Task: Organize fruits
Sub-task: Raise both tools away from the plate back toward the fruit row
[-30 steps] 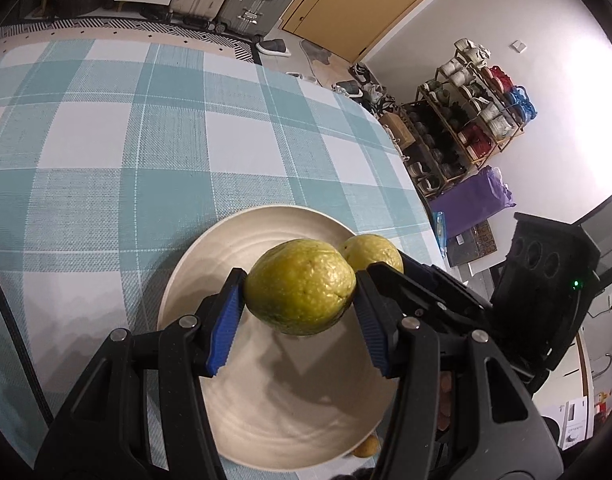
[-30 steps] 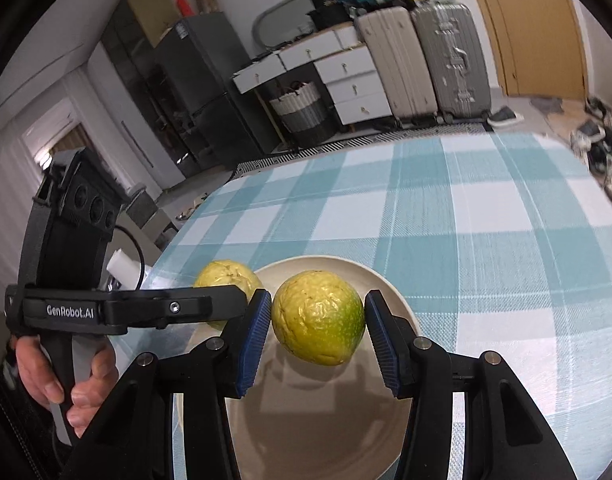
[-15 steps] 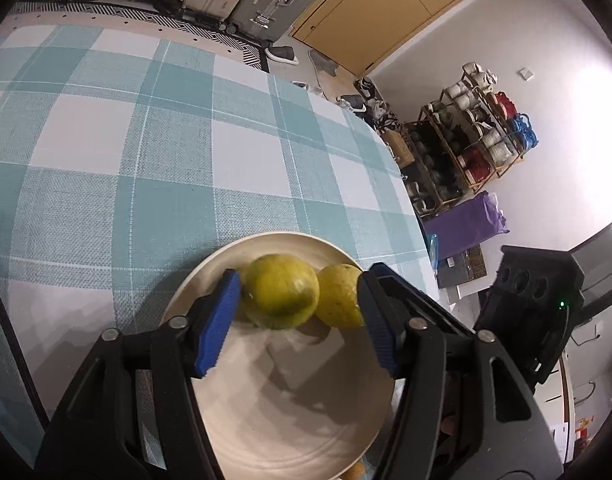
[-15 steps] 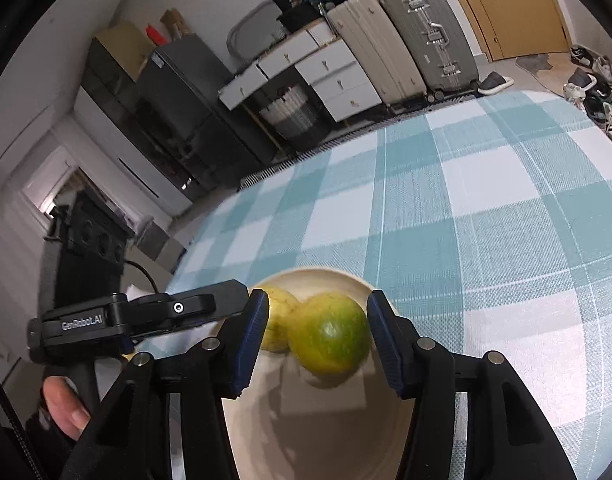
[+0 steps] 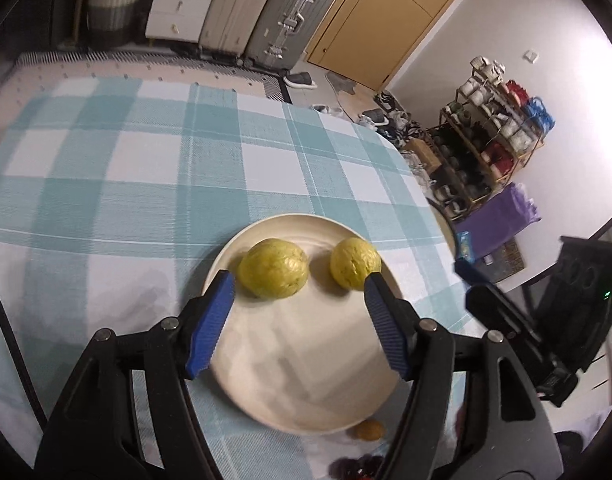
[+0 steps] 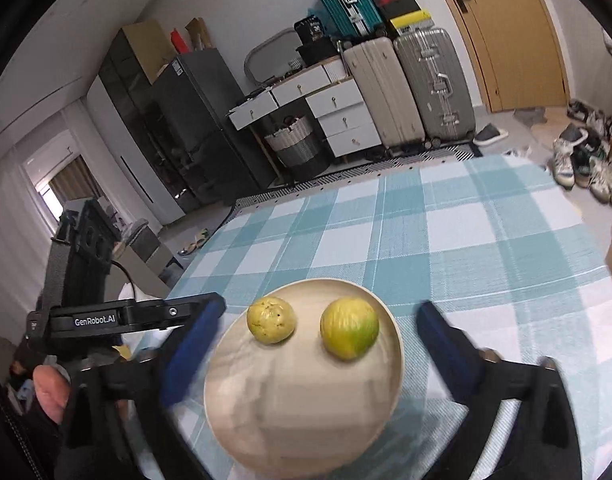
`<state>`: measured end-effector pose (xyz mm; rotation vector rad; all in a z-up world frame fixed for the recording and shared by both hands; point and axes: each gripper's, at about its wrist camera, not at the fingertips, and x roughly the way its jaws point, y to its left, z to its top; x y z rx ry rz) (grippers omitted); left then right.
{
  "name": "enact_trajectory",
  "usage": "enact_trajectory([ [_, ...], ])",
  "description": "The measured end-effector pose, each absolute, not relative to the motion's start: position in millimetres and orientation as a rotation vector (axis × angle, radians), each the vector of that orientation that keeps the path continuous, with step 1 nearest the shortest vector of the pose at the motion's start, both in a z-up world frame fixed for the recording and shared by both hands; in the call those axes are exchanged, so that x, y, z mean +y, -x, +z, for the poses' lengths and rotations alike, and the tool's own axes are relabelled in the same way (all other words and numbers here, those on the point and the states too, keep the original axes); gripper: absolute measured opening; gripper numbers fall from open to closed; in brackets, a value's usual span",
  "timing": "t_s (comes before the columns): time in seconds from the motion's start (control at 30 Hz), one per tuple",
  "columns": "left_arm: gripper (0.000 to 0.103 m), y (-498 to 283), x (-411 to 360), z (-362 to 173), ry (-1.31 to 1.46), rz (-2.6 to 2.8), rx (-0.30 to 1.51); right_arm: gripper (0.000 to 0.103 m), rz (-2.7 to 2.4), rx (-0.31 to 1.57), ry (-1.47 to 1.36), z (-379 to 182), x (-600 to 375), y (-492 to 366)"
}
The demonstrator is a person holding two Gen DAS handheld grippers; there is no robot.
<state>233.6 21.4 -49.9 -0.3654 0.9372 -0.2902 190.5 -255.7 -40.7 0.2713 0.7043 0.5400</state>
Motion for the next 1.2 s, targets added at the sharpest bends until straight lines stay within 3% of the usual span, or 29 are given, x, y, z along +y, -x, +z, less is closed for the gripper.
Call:
enact_trajectory([
  [0.13,0.067,-205,15,-34,0.257,-0.24,0.897,0.103,0.517,0.667,-0.23,-32,-258,-169],
  [0.27,0.079,-175,10,-21,0.144,-0.135,0.841,0.103,0.507,0.66,-0.185,-26,-256,-149],
  [0.4,0.08,-150,5,-14,0.078,-0.08,0.81,0.103,0.479,0.63,-0.148,-19,-256,-127],
  [1.03,0.089,-71,-1,-24,0.076,-0.007,0.818,0.103,0.501,0.56,-0.07,-1,-252,-43],
  [1.2,0.101,-52,-2,-37,0.089,-0.007,0.826,0.103,0.503,0.572,-0.05,-12,-249,-23],
])
